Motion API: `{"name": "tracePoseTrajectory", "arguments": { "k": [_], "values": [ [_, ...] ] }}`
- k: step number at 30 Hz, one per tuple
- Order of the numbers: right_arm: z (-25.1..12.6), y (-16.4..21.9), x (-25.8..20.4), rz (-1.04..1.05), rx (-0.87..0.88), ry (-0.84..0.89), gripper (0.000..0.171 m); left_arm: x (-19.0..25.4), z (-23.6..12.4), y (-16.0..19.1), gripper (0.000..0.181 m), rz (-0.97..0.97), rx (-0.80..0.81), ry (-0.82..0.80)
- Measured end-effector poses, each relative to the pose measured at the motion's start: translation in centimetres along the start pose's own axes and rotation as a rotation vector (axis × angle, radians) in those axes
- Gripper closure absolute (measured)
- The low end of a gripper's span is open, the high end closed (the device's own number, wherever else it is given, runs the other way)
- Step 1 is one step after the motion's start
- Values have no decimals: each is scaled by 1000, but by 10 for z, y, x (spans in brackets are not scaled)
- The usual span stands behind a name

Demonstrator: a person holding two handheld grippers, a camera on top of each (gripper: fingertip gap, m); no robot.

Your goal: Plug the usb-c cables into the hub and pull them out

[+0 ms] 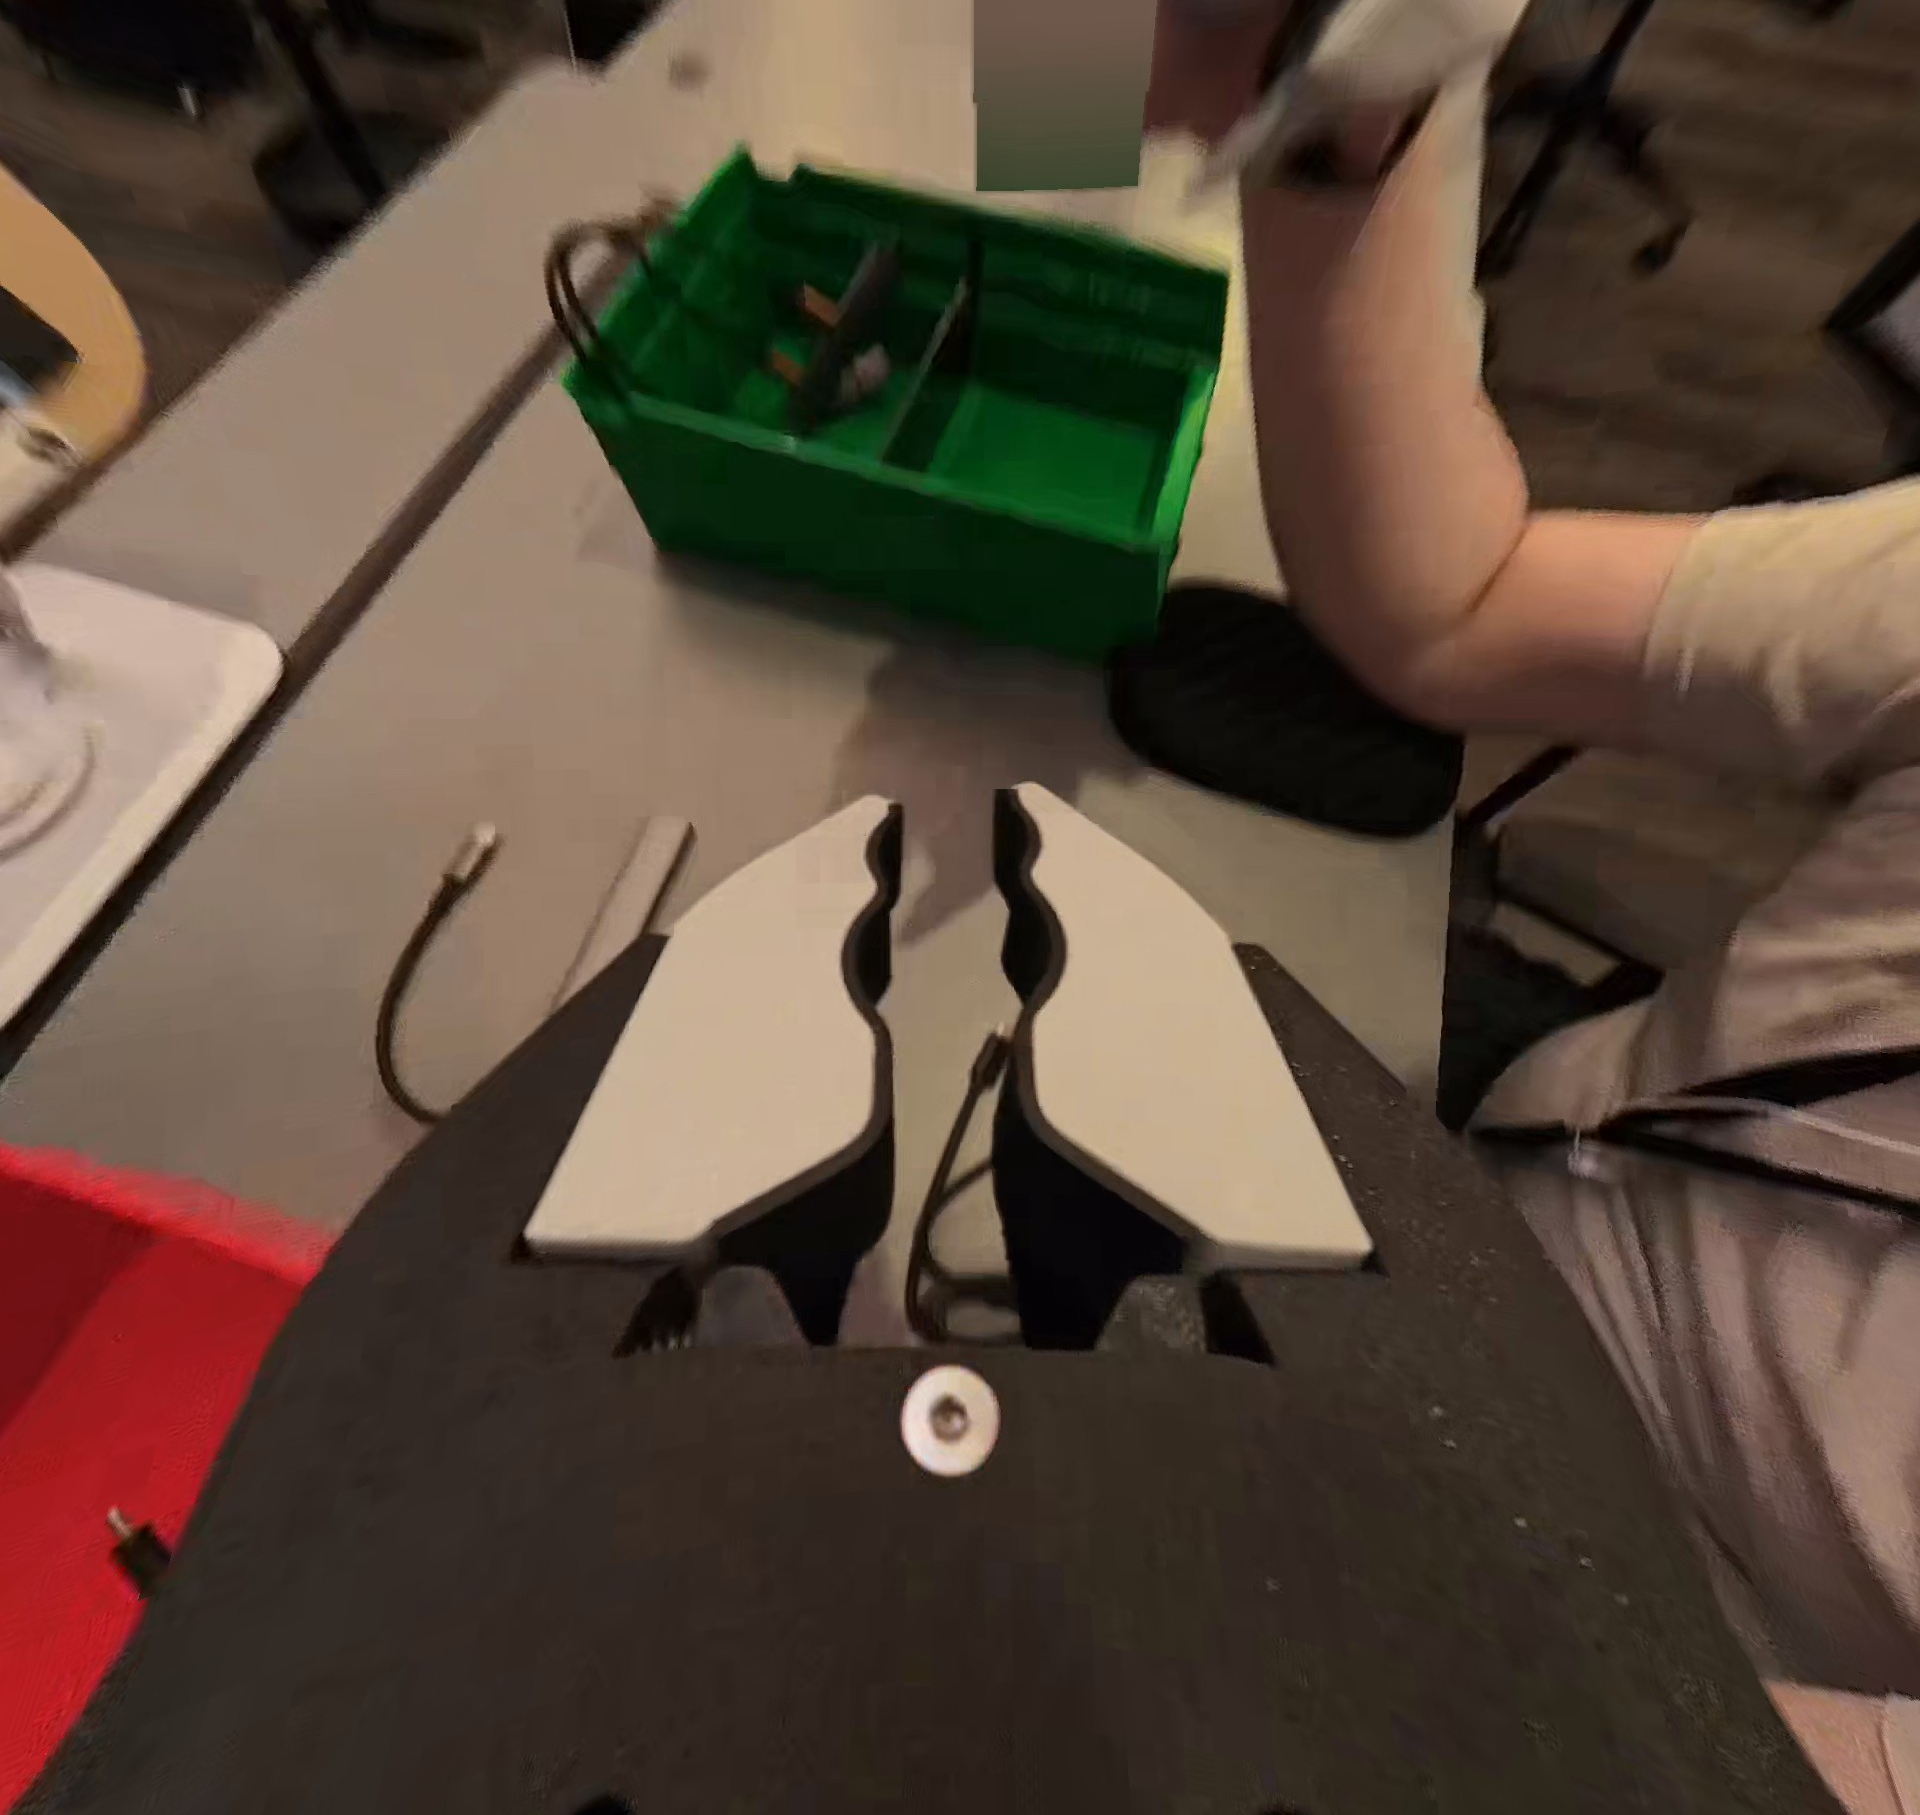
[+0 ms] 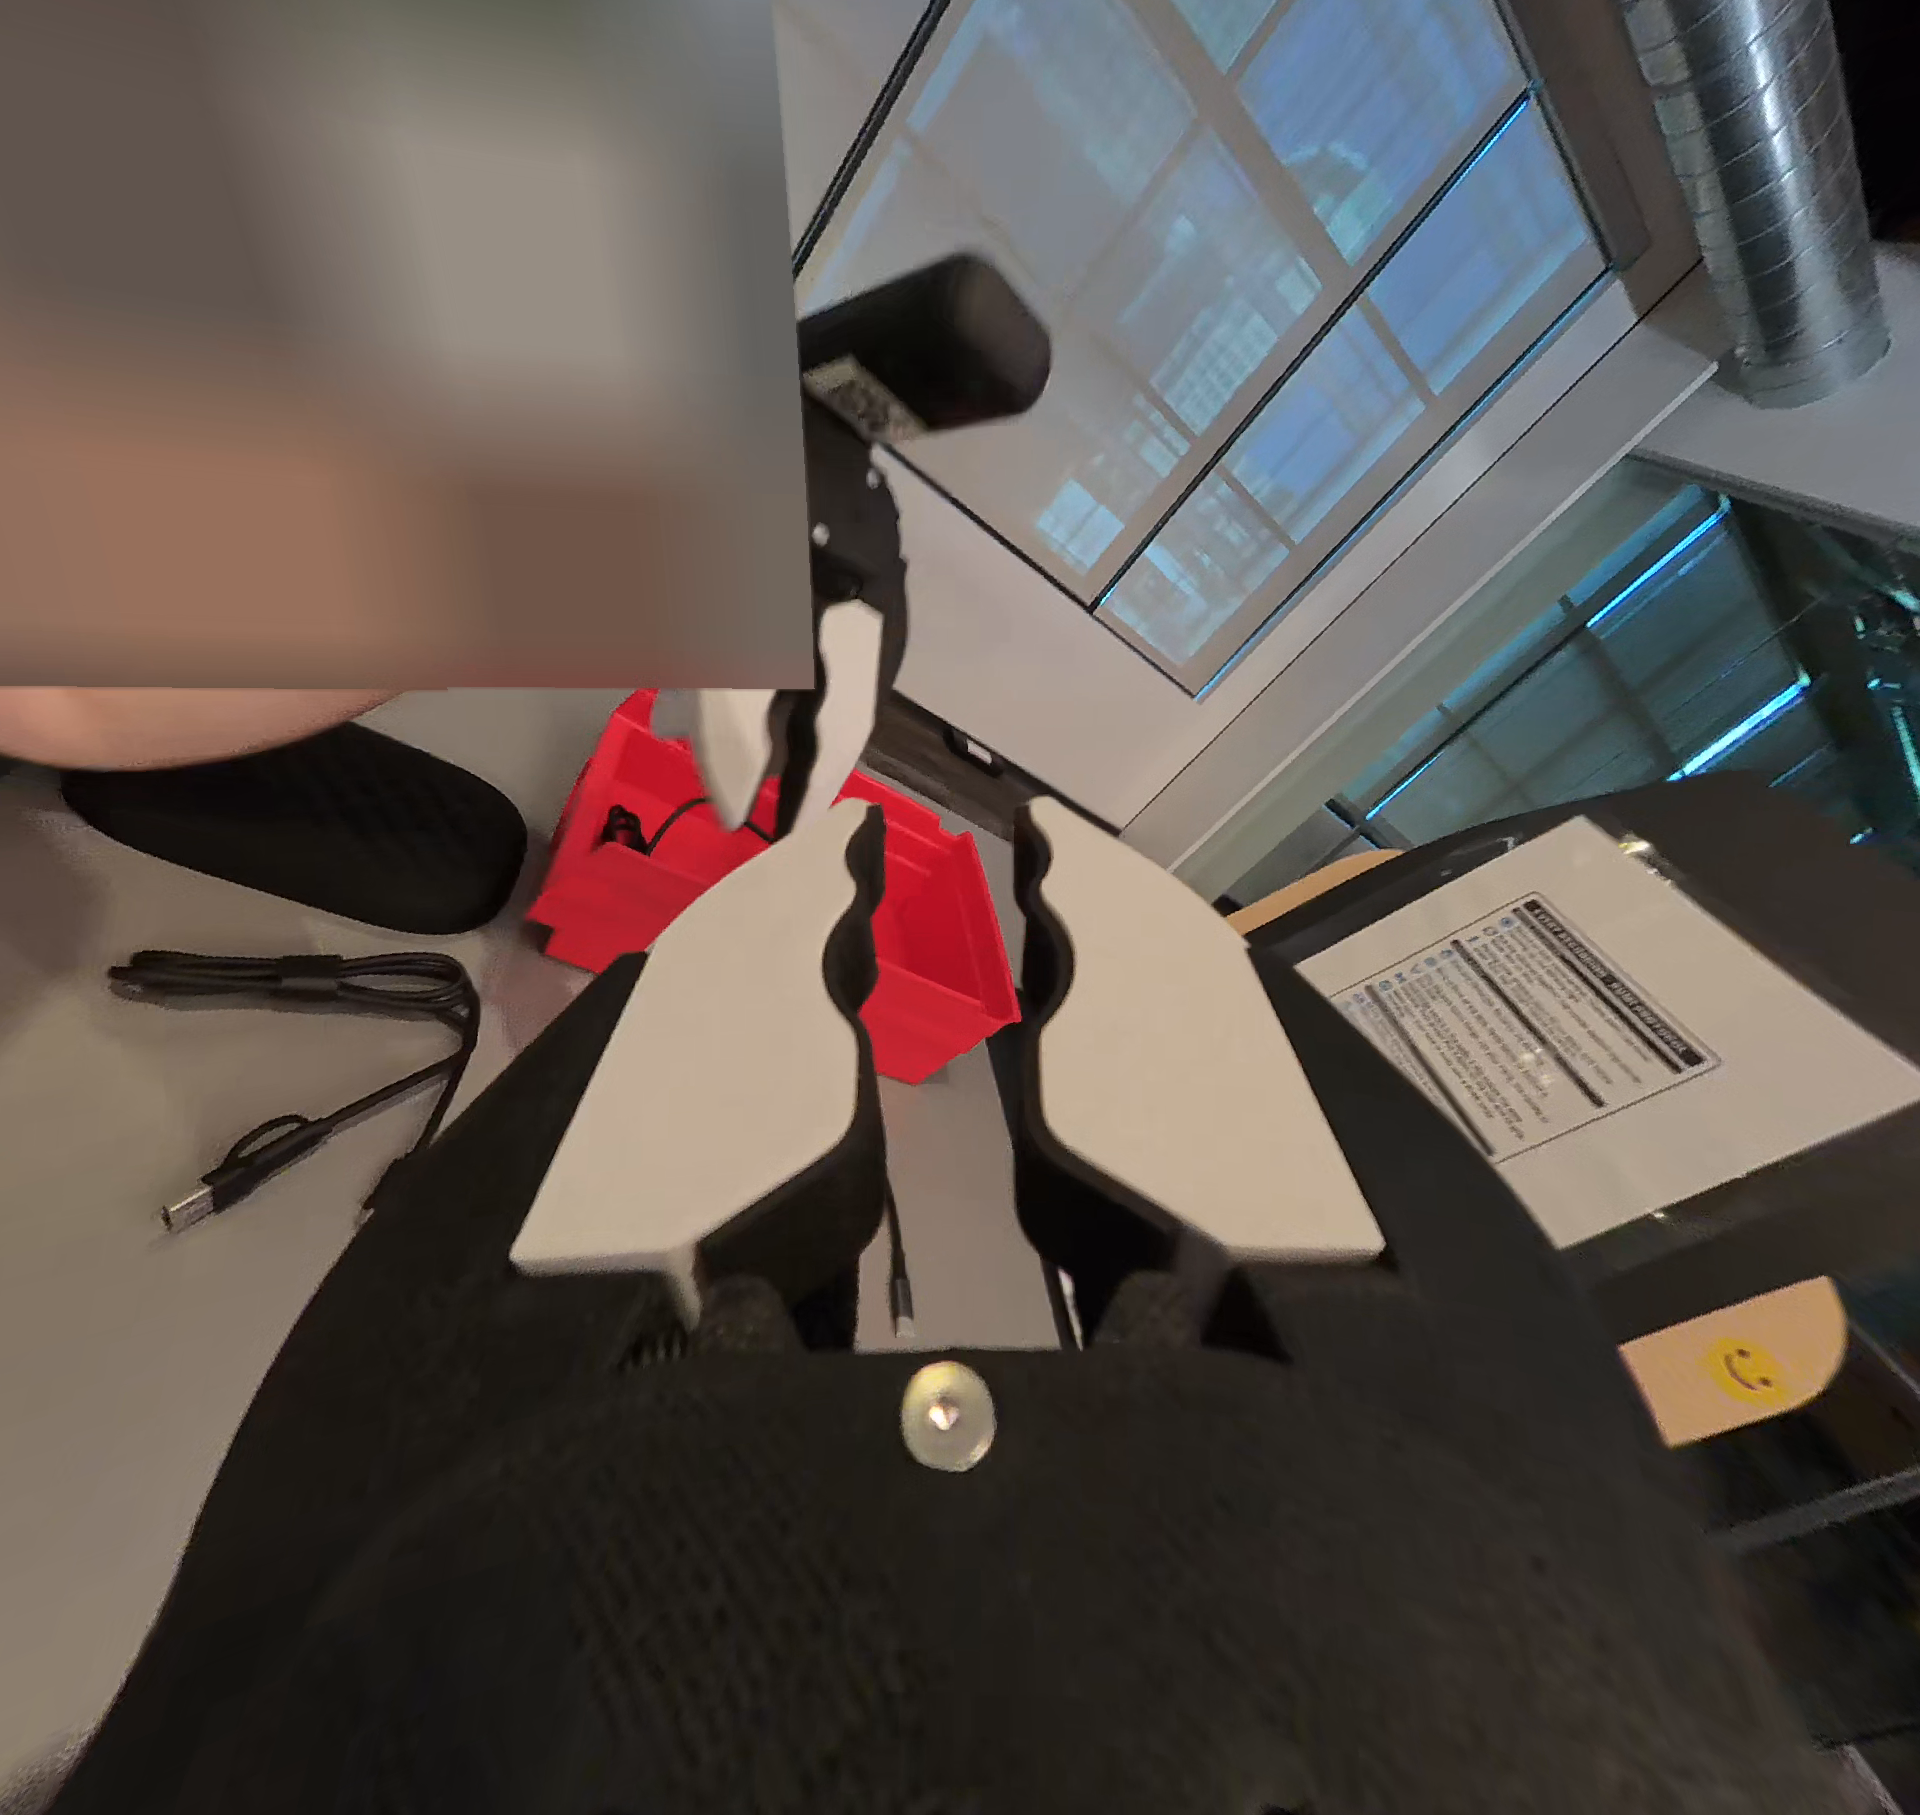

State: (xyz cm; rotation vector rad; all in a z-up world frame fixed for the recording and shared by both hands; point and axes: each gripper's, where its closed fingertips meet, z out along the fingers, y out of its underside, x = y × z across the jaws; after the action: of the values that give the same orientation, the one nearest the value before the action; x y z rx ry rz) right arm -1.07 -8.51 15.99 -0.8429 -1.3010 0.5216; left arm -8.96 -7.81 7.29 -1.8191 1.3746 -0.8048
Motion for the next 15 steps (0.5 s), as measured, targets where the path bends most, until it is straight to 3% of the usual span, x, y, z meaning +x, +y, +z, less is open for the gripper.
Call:
{"name": "tracePoseTrajectory", "arguments": {
  "k": [1,5,9,15],
  "values": [
    [-7,-6,1,-6,18,3,147,6,8,12,161,13,-78,4],
    [-34,-32,1,-34,96,21,147,31,45,70,160,87,-276,60],
    [-51,-47,1,-59,145,46,147,19,85,139,157,218,-438,-53],
    [-61,-51,2,-69,154,58,147,10,112,195,150,110,-644,-4]
  ]
}}
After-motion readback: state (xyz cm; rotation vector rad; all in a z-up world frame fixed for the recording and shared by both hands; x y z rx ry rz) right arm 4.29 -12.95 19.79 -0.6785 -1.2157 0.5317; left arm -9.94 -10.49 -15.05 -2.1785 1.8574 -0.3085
